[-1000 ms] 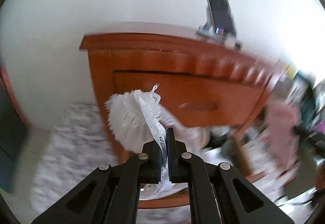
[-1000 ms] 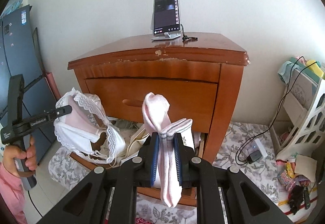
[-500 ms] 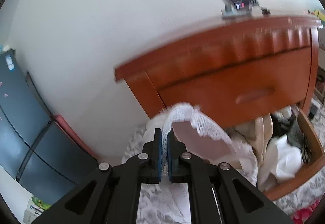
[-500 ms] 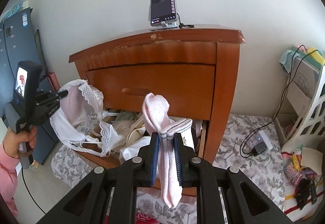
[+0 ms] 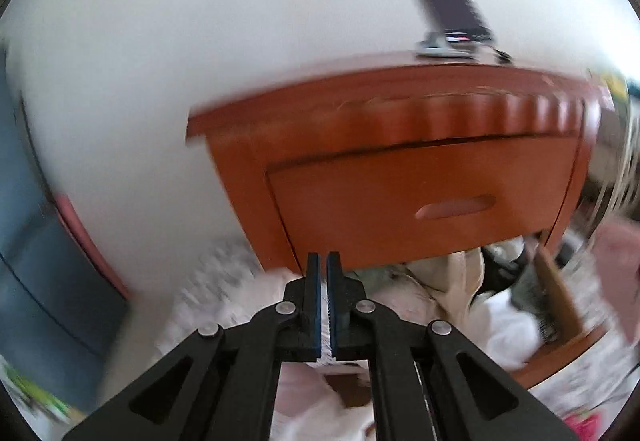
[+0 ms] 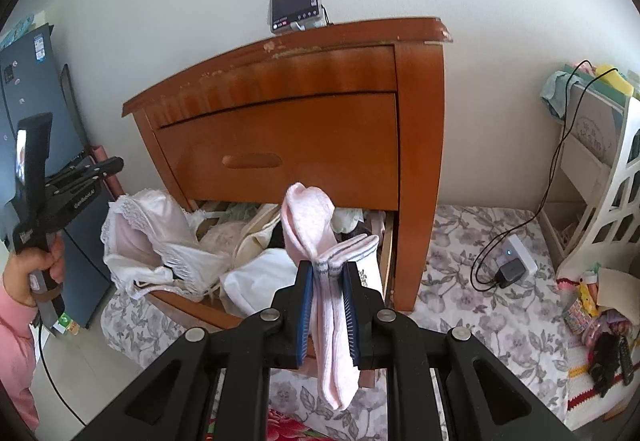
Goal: Take underwear out of drawer
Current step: 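Raise the bra clear of the drawer with the left tool while the right tool holds the sock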
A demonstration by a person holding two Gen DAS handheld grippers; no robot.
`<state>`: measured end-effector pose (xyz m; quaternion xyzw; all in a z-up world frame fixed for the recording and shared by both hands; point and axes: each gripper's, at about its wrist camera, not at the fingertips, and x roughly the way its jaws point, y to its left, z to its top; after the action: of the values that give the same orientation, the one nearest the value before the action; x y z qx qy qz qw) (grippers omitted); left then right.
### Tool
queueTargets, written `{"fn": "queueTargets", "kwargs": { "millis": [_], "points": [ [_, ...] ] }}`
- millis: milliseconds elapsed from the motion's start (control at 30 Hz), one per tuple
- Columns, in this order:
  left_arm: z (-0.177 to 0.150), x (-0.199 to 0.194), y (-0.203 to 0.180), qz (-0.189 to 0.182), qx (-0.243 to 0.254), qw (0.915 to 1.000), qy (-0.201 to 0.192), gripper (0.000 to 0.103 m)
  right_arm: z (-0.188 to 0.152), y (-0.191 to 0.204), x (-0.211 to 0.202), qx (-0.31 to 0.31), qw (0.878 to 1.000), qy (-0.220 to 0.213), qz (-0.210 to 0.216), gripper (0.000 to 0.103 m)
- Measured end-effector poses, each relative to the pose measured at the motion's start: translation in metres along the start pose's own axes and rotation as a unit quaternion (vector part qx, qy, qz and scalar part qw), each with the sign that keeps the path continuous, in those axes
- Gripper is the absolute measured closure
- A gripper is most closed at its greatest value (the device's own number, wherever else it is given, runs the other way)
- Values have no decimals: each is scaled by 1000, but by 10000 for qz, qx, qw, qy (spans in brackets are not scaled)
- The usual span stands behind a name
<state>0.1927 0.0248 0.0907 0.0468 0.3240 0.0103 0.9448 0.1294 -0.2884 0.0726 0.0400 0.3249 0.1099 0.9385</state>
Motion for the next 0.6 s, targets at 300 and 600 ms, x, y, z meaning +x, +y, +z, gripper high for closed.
{"fn": "queueTargets", "kwargs": {
  "millis": [300, 600],
  "points": [
    [-13, 31, 69, -410, -1526, 9849, 704, 39, -7, -6, 23, 48, 9998, 194, 72, 87],
    [-38, 60, 106, -224, -2922, 9459, 1390, 34, -15, -4, 39, 5, 9993, 248, 277, 87]
  ]
}}
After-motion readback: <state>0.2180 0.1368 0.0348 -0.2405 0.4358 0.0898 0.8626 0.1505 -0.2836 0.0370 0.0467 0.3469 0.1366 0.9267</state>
